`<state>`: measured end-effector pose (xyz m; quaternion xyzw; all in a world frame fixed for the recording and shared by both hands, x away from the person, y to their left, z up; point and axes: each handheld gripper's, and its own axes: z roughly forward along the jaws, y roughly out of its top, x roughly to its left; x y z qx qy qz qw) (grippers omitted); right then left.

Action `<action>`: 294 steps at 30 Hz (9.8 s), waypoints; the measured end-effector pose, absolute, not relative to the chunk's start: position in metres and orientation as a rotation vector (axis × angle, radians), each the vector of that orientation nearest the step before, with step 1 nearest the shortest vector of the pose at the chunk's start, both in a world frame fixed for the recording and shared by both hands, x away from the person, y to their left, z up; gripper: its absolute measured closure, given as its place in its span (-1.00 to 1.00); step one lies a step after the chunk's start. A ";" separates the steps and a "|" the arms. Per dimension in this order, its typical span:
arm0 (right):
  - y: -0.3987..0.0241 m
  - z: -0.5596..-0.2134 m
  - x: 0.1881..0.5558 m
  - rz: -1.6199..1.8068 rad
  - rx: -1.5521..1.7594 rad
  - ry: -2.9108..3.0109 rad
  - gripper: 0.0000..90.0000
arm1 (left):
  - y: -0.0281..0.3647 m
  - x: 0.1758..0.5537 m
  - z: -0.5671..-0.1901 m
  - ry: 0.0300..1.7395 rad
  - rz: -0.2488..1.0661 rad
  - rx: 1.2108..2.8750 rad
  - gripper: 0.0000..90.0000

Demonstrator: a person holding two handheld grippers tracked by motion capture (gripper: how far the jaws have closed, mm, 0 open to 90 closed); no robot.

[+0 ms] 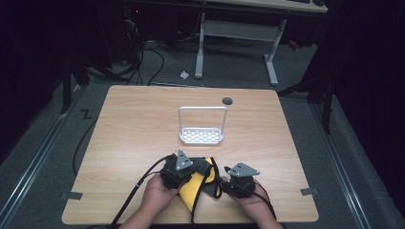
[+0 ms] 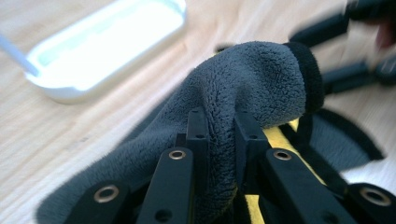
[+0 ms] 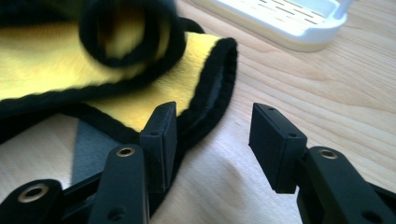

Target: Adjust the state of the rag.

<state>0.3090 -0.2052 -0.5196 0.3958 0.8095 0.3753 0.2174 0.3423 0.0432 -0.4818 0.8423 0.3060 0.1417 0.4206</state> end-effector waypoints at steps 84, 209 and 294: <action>-0.241 -0.523 0.326 0.871 1.217 2.206 0.71 | 0.038 0.295 -0.531 0.673 0.205 2.196 0.06; -0.298 -0.521 0.280 0.792 1.341 2.161 1.00 | 0.133 0.303 -0.488 0.959 0.277 1.923 0.51; -0.293 -0.519 0.339 0.893 1.344 2.030 0.40 | 0.111 0.443 -0.532 1.158 0.421 2.023 0.23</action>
